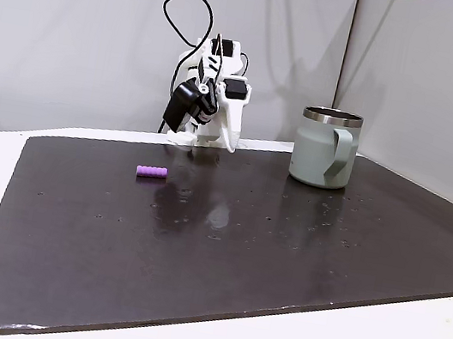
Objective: Grasp a pengrip and put it in the cup.
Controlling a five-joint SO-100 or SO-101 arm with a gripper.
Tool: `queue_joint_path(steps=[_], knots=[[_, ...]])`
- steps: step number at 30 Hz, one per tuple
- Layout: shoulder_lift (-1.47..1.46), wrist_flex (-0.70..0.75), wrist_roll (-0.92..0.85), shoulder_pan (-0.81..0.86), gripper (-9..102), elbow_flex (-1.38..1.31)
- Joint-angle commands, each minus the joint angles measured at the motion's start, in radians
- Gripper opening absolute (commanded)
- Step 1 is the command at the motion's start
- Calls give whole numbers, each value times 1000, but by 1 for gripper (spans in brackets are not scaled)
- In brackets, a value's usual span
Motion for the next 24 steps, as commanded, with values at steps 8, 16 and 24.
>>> queue_joint_path(steps=[8,16,24], knots=[[9,-26,-55,-63,0,-8],[-5,-43,-147,8,0,-172],[-652,-236,-132,152,0,-528]])
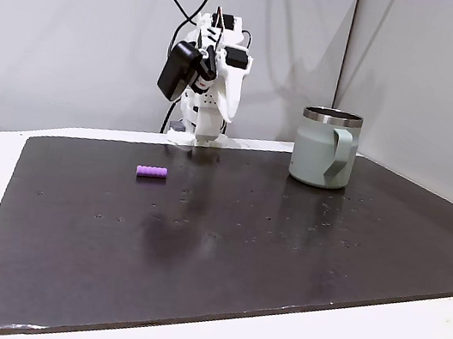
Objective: Grasp a pengrip and put it in the cup.
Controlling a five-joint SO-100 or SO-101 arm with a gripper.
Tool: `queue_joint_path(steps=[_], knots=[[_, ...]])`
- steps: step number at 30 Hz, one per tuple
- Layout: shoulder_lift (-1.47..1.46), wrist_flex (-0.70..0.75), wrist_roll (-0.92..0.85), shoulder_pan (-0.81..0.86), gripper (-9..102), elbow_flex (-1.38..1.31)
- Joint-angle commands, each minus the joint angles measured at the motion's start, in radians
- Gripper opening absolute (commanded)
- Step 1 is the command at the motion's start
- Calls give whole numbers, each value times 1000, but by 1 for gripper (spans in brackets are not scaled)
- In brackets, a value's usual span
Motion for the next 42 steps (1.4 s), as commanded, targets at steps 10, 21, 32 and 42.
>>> queue_joint_path(steps=[10,21,32,42], knots=[[-802,-244,14,167,1,-367],[-816,5,-34,235,6,-448],[-859,109,-163,348,24,-522],[-1131,112,-247,413,25,-643]])
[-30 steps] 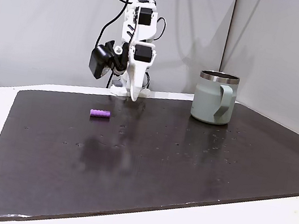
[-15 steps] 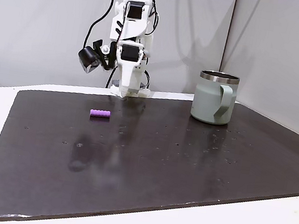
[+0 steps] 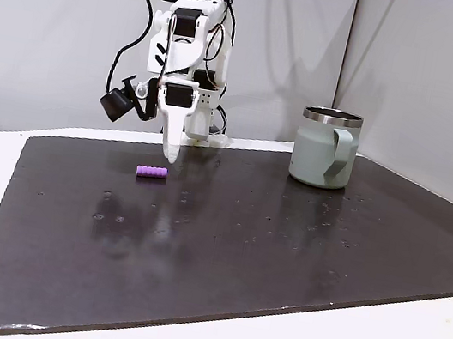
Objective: Grasp a pengrip and put it in the cup.
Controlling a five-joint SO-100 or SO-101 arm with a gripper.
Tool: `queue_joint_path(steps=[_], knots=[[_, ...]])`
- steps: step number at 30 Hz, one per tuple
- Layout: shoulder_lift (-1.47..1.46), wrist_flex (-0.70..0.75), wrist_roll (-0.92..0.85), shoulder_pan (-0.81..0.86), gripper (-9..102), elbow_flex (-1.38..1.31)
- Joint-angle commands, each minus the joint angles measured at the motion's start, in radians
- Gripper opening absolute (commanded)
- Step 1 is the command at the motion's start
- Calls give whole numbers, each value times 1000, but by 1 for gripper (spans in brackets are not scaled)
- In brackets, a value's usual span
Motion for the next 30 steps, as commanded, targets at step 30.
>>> queue_joint_path(steps=[30], knots=[[-190,184,48,2,0,-374]])
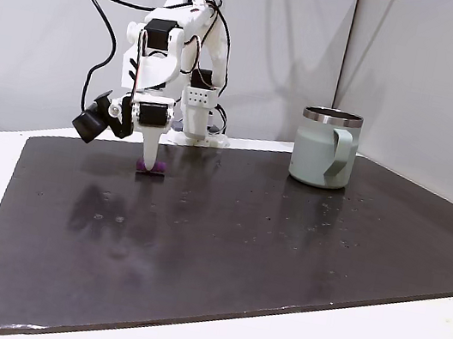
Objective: Grasp a pengrip and put it in the cup.
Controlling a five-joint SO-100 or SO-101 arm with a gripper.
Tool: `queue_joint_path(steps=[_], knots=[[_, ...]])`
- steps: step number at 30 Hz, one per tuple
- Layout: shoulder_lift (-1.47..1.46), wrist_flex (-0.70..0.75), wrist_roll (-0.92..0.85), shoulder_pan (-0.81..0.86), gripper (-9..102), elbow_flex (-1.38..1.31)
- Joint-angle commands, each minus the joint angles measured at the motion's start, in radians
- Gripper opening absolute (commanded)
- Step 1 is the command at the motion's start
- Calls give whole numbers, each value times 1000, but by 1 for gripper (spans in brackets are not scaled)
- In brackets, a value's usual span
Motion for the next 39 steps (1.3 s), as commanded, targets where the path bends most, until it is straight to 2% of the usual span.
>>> queue_joint_path(steps=[1,6,10,16,24,29,39], knots=[[195,95,78,-95,0,-81],[482,152,160,-264,0,-21],[615,179,273,-477,0,8],[650,249,399,-865,0,-23],[713,301,531,-1212,0,-156],[696,304,557,-1255,0,-192],[673,241,565,-1180,0,-196]])
